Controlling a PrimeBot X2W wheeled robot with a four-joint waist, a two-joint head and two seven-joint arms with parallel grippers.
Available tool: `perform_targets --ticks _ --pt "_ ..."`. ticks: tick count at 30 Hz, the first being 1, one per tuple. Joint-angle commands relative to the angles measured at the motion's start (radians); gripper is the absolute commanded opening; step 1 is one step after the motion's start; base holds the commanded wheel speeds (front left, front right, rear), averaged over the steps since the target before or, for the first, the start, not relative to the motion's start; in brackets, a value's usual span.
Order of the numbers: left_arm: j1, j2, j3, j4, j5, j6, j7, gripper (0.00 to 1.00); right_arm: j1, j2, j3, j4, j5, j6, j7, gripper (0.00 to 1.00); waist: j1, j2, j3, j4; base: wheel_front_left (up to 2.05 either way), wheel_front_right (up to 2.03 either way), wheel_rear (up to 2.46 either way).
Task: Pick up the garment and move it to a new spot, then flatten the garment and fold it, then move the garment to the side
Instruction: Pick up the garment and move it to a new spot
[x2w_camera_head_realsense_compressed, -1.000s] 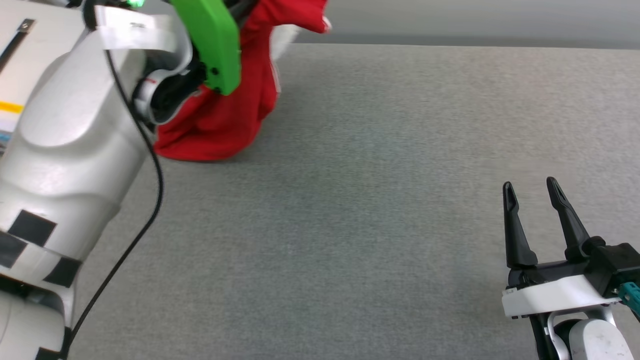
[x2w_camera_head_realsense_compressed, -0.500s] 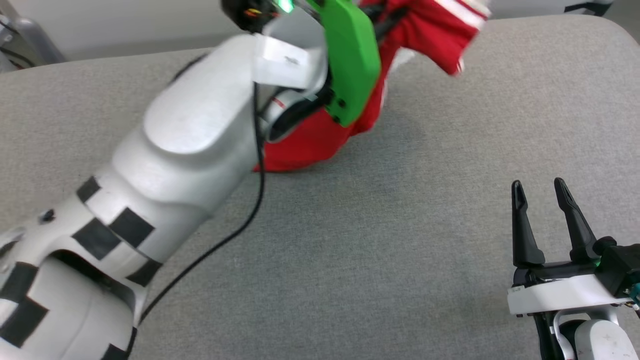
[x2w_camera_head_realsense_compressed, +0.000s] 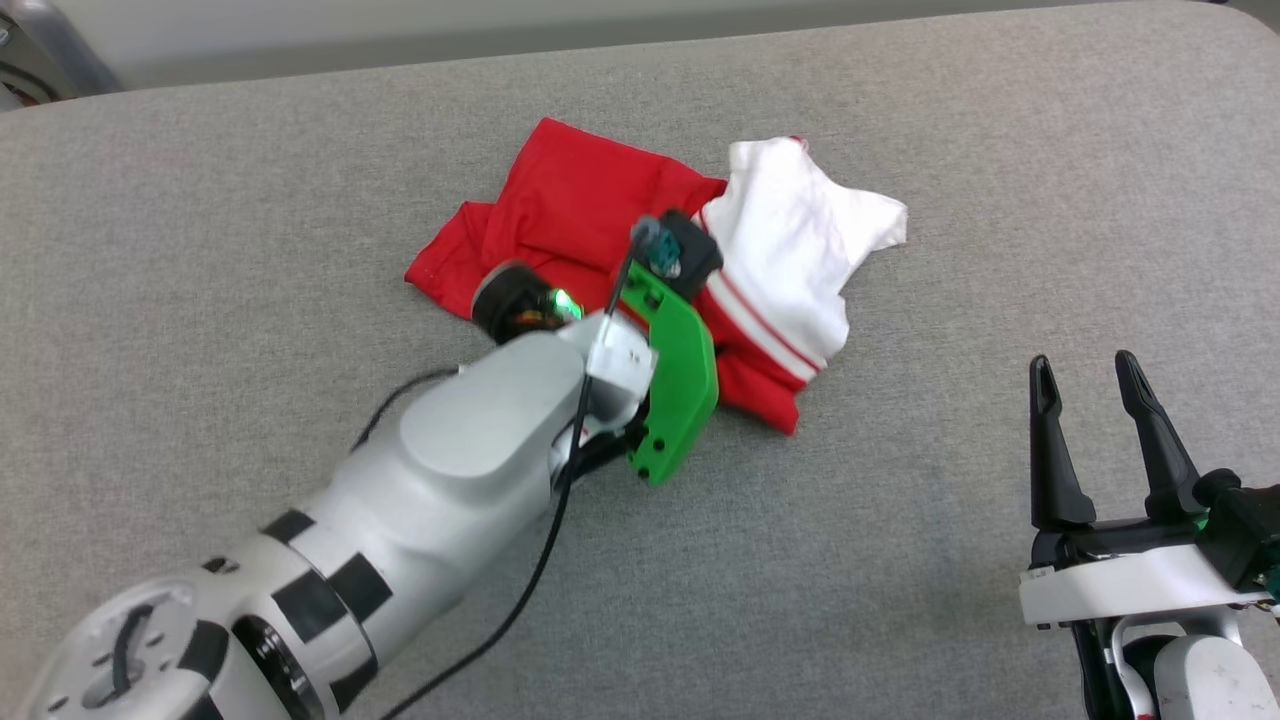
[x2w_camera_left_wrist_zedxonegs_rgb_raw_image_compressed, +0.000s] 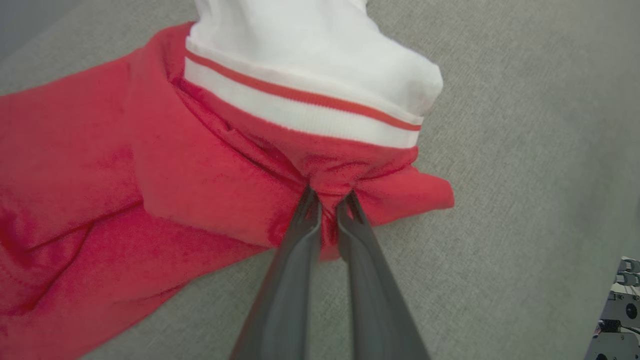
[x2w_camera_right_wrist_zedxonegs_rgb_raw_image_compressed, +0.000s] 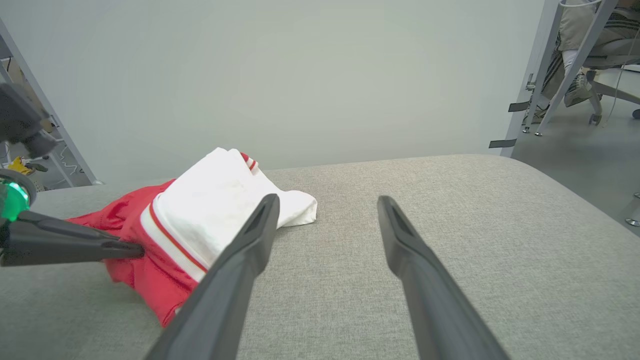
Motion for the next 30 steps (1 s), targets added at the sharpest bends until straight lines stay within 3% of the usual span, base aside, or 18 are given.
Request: perform_targets --ticks 1,5,6,7,12,18,23,27,30 --pt "0.032 -0.012 -0.014 0.019 -0.02 -0.003 0.006 0.0 -0.011 -0.001 -0.001 -0.002 0.001 -0.001 -0.009 1.0 0.0001 -0.0001 0.001 0.003 0.0 0.0 0.0" --pt "0.056 -0.029 -0.037 0.053 -0.029 -0.003 -0.021 0.0 -0.008 -0.001 -0.005 0.0 -0.004 -0.001 -0.009 1.0 0.0001 -0.0001 -0.003 0.012 0.0 0.0 0.0" --pt "0.052 -0.035 -0.039 0.055 -0.026 -0.003 -0.043 0.82 -0.005 -0.001 -0.008 0.001 -0.005 -0.001 -0.009 1.0 0.0001 -0.0001 -0.006 0.017 0.0 0.0 0.0" --pt "0.044 -0.043 -0.04 0.058 -0.017 -0.003 -0.077 1.0 -0.002 -0.001 -0.011 0.002 -0.007 -0.001 -0.009 1.0 0.0001 -0.0001 -0.012 0.024 0.0 0.0 0.0" --pt "-0.001 -0.069 -0.021 0.072 0.046 0.01 -0.299 1.0 0.016 -0.001 -0.017 0.008 -0.014 -0.001 -0.009 1.0 0.0001 -0.0001 -0.053 0.056 0.0 0.0 0.0" --pt "0.022 -0.077 0.014 0.077 0.098 0.09 -0.506 1.0 0.046 -0.001 -0.013 0.012 -0.019 -0.001 -0.009 1.0 0.0001 -0.0001 -0.106 0.098 0.0 0.0 0.0" --pt "0.081 -0.033 0.093 0.023 0.134 0.184 -0.553 1.0 0.067 -0.001 -0.015 0.011 -0.023 -0.001 -0.009 1.0 0.0001 -0.0001 -0.134 0.136 0.0 0.0 0.0" --pt "0.189 0.041 0.259 -0.161 0.258 0.293 -0.554 1.0 0.08 -0.001 -0.017 0.01 -0.024 -0.001 -0.009 1.0 0.0001 -0.0001 -0.15 0.161 0.0 0.0 0.0" --pt "0.309 0.09 0.369 -0.275 0.353 0.35 -0.554 1.0 0.089 -0.001 -0.017 0.011 -0.026 -0.001 -0.009 1.0 0.0001 -0.0001 -0.164 0.176 0.0 0.0 0.0"
